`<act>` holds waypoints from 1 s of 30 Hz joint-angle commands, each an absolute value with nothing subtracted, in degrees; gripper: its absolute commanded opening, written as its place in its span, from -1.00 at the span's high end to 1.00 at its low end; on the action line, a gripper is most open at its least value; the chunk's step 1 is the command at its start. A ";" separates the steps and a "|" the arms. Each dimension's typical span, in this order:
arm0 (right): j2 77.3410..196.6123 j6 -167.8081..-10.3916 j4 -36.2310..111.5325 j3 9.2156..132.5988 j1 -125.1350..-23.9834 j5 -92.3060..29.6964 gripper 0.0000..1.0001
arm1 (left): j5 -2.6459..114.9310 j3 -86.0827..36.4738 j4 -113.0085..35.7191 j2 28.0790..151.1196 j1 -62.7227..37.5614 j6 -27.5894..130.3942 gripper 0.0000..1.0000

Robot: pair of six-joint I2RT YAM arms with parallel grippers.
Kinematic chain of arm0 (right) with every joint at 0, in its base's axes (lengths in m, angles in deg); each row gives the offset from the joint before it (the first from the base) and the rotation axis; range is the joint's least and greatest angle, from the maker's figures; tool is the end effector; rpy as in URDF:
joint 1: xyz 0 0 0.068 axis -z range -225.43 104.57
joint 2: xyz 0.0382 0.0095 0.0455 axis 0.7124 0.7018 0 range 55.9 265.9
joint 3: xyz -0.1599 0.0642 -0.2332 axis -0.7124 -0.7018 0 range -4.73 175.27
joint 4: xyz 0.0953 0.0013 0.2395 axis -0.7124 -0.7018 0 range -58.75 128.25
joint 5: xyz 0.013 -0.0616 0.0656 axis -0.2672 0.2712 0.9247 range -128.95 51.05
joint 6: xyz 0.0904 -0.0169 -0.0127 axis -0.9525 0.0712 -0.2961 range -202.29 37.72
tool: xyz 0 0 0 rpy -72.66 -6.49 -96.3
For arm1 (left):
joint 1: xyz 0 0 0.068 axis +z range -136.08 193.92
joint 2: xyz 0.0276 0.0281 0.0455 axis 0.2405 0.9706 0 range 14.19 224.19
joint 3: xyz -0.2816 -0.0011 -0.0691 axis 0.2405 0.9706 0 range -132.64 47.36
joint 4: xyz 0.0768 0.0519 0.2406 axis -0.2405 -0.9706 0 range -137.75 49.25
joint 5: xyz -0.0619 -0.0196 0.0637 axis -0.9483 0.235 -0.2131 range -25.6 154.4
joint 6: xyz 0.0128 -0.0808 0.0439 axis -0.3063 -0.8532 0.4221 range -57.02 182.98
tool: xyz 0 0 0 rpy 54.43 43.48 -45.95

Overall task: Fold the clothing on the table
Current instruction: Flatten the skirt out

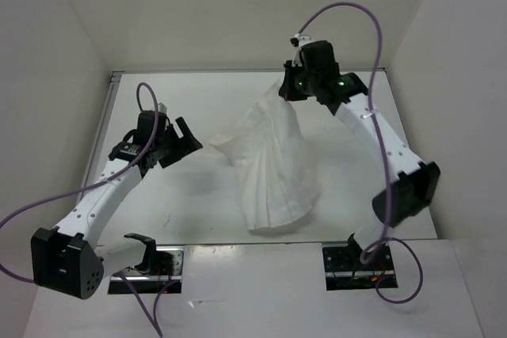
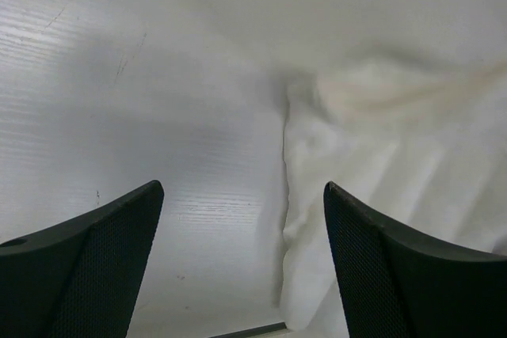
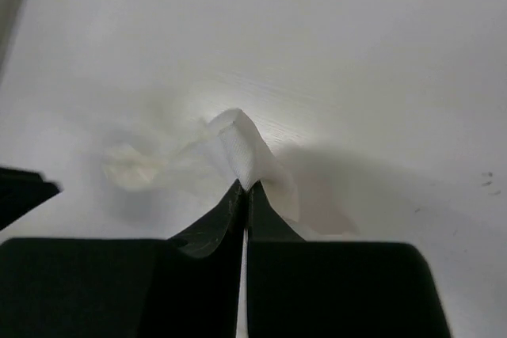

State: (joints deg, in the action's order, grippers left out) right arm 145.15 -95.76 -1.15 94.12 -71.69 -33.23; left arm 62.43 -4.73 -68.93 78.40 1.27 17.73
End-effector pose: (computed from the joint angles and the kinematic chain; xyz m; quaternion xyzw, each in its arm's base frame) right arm 0.3375 0.1757 0.4164 -0.1211 0.8559 0.2108 0.4564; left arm 0.2589 -0.0610 0.2733 -0.2477 0.8728 -0.2171 0.3602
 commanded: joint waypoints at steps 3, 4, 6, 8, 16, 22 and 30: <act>162.83 -99.07 2.47 96.69 -68.12 -46.46 1.00 | 59.66 -4.75 -65.10 82.39 1.61 18.42 -0.78; 165.21 -99.07 2.47 100.09 -67.24 -48.68 1.00 | 59.66 -4.75 -64.57 83.01 1.61 19.03 -0.78; 171.54 -101.00 1.43 103.97 -66.53 -54.73 0.94 | 57.73 -6.15 -62.82 84.85 1.61 19.65 -0.78; 175.58 -101.70 -0.07 109.43 -66.53 -57.56 0.56 | 56.41 -7.12 -60.89 87.31 1.61 20.71 -0.78; 171.92 -104.08 -0.26 109.19 -71.69 -70.12 -0.14 | 57.28 -13.09 -54.72 101.52 -0.32 22.99 -0.69; 169.01 -104.08 -2.44 102.86 -76.80 -74.20 -0.14 | 61.06 -23.55 -54.20 114.55 -0.85 24.39 -0.39; 163.13 -105.40 -1.13 93.54 -77.42 -71.12 -0.14 | 64.58 -27.52 -48.50 124.04 -0.85 26.86 0.21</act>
State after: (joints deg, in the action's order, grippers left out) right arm 168.82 -104.11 -1.89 95.21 -78.08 -70.63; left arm 62.97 -25.63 -53.11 121.98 -0.82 25.07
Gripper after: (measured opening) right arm 0.568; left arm 0.408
